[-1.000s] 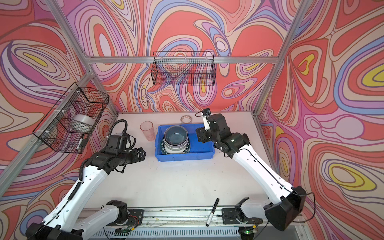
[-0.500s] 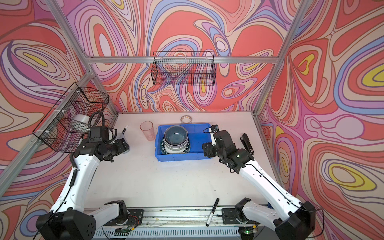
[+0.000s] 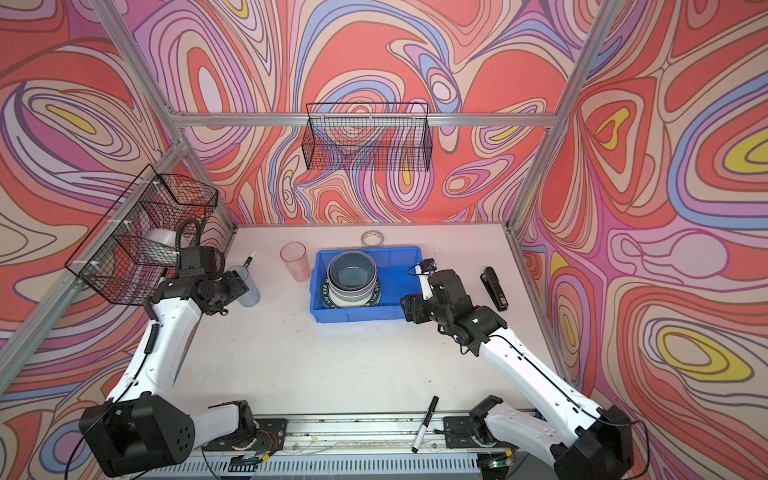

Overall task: Place the mixed dishes into the plastic bin
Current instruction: 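Open and withdraw the right gripper while the left gripper moves over the blue cup, then lower the left gripper around the frosted blue cup and grip it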

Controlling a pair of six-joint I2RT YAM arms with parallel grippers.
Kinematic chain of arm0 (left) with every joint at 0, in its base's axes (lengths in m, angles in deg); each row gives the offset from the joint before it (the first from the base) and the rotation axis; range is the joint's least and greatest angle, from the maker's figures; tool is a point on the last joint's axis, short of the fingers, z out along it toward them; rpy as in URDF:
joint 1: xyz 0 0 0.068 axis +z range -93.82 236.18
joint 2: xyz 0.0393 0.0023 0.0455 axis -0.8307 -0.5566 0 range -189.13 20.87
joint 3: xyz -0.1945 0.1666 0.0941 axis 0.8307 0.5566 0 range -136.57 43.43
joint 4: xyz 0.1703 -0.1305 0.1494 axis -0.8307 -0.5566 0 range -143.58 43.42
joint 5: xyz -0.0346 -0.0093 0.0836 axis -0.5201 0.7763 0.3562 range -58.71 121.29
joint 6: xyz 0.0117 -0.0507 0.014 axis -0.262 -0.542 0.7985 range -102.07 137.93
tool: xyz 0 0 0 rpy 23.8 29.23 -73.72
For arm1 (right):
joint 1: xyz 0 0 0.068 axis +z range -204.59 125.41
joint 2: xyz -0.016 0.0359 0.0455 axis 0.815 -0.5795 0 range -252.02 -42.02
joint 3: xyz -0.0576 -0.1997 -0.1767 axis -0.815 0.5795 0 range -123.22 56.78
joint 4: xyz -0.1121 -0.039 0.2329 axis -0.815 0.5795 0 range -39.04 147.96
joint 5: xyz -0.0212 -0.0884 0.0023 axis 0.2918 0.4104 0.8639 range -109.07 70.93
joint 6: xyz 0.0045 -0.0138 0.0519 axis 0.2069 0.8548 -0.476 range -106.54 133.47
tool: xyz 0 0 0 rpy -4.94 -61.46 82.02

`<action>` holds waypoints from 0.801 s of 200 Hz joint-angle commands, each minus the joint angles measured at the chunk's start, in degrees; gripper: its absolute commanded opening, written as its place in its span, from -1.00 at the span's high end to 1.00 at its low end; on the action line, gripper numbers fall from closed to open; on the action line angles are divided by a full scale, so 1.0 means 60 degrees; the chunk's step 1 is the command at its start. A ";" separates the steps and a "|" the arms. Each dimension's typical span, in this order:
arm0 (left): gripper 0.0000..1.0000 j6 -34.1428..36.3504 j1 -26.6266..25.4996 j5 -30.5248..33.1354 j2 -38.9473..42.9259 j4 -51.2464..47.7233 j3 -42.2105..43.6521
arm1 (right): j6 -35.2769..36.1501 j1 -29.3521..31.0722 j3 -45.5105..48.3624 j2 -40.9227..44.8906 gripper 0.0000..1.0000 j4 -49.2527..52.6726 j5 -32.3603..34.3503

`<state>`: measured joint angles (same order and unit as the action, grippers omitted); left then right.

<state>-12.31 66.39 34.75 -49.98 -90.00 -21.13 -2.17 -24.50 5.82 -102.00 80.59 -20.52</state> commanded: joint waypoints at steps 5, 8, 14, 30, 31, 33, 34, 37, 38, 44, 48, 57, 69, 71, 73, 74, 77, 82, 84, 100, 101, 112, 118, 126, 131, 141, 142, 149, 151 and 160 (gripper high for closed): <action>-0.40 -0.0347 0.0073 0.0754 -0.0249 0.0381 -0.0077 | -0.0059 -0.0019 0.0127 0.0368 -0.50 -0.0039 -0.0067; -0.40 -0.0358 0.0081 0.0807 -0.0286 0.0394 -0.0093 | -0.0052 -0.0019 0.0140 0.0393 -0.50 -0.0030 -0.0077; -0.39 -0.0368 0.0091 0.0891 -0.0351 0.0442 -0.0088 | -0.0059 -0.0019 0.0154 0.0437 -0.50 -0.0010 -0.0091; -0.35 -0.0500 0.0128 0.0946 -0.0539 0.0632 -0.0059 | -0.0071 -0.0019 0.0210 0.0530 -0.50 0.0000 -0.0135; -0.35 -0.0506 0.0128 0.0961 -0.0547 0.0638 -0.0055 | -0.0072 -0.0019 0.0206 0.0540 -0.50 0.0007 -0.0137; -0.34 -0.0518 0.0128 0.0972 -0.0582 0.0672 -0.0063 | -0.0081 -0.0019 0.0214 0.0558 -0.50 0.0008 -0.0156; -0.34 -0.0529 0.0128 0.0981 -0.0598 0.0681 -0.0072 | -0.0078 -0.0019 0.0216 0.0554 -0.50 0.0003 -0.0162; -0.33 -0.0542 0.0139 0.1007 -0.0639 0.0726 -0.0078 | -0.0075 -0.0019 0.0230 0.0579 -0.50 0.0012 -0.0173; -0.33 -0.0556 0.0148 0.1021 -0.0656 0.0729 -0.0072 | -0.0082 -0.0019 0.0231 0.0586 -0.50 0.0013 -0.0170; -0.32 -0.0629 0.0143 0.1111 -0.0745 0.0773 -0.0092 | -0.0096 -0.0018 0.0255 0.0613 -0.50 0.0003 -0.0195; -0.31 -0.0680 0.0150 0.1201 -0.0825 0.0803 -0.0107 | -0.0103 -0.0019 0.0273 0.0633 -0.50 0.0007 -0.0207; -0.28 -0.0819 0.0158 0.1419 -0.0976 0.0845 -0.0160 | -0.0138 -0.0019 0.0303 0.0673 -0.50 -0.0022 -0.0248; -0.26 -0.0914 0.0179 0.1495 -0.1169 0.0984 -0.0203 | -0.0202 -0.0019 0.0359 0.0710 -0.50 -0.0049 -0.0301; -0.26 -0.0920 0.0177 0.1490 -0.1199 0.1030 -0.0203 | -0.0209 -0.0019 0.0373 0.0718 -0.50 -0.0057 -0.0322; -0.26 -0.0922 0.0173 0.1488 -0.1229 0.1056 -0.0206 | -0.0218 -0.0019 0.0377 0.0723 -0.50 -0.0052 -0.0335; -0.26 -0.0922 0.0173 0.1481 -0.1244 0.1077 -0.0210 | -0.0219 -0.0019 0.0377 0.0724 -0.50 -0.0056 -0.0339; -0.25 -0.0933 0.0172 0.1462 -0.1295 0.1127 -0.0221 | -0.0221 -0.0019 0.0402 0.0736 -0.50 -0.0059 -0.0360; -0.25 -0.0949 0.0178 0.1466 -0.1386 0.1188 -0.0234 | -0.0228 -0.0019 0.0419 0.0740 -0.50 -0.0051 -0.0380; -0.25 -0.0962 0.0173 0.1472 -0.1426 0.1198 -0.0247 | -0.0234 -0.0019 0.0425 0.0747 -0.50 -0.0058 -0.0389; -0.21 -0.0978 0.0186 0.1566 -0.1712 0.1281 -0.0347 | -0.0278 -0.0019 0.0521 0.0784 -0.50 -0.0099 -0.0415; -0.21 -0.0980 0.0179 0.1571 -0.1727 0.1285 -0.0346 | -0.0286 -0.0019 0.0538 0.0791 -0.50 -0.0101 -0.0408; -0.21 -0.0961 0.0178 0.1620 -0.1849 0.1421 -0.0354 | -0.0326 -0.0019 0.0604 0.0824 -0.50 -0.0133 -0.0476; -0.20 -0.0941 0.0186 0.1627 -0.1894 0.1514 -0.0332 | -0.0349 -0.0019 0.0638 0.0841 -0.50 -0.0153 -0.0513; -0.19 -0.0917 0.0183 0.1669 -0.1945 0.1627 -0.0314 | -0.0374 -0.0019 0.0692 0.0856 -0.50 -0.0162 -0.0562; -0.19 -0.0924 0.0172 0.1710 -0.1994 0.1655 -0.0325 | -0.0391 -0.0019 0.0706 0.0870 -0.50 -0.0178 -0.0574; -0.18 -0.0886 0.0187 0.1737 -0.2074 0.1695 -0.0344 | -0.0396 -0.0019 0.0744 0.0872 -0.50 -0.0201 -0.0568; -0.18 -0.0889 0.0187 0.1737 -0.2083 0.1712 -0.0351 | -0.0404 -0.0019 0.0737 0.0872 -0.50 -0.0204 -0.0573; -0.18 -0.0886 0.0174 0.1737 -0.2142 0.1703 -0.0385 | -0.0410 -0.0019 0.0757 0.0859 -0.50 -0.0193 -0.0591; -0.18 -0.0888 0.0180 0.1748 -0.2160 0.1700 -0.0388 | -0.0407 -0.0019 0.0758 0.0858 -0.50 -0.0210 -0.0589; -0.15 -0.0870 0.0187 0.1705 -0.2195 0.1721 -0.0416 | -0.0427 -0.0019 0.0770 0.0857 -0.50 -0.0239 -0.0620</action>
<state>-16.90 67.07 43.21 -61.45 -81.82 -21.58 -4.01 -24.50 9.60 -97.63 80.28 -23.32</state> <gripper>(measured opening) 0.592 0.751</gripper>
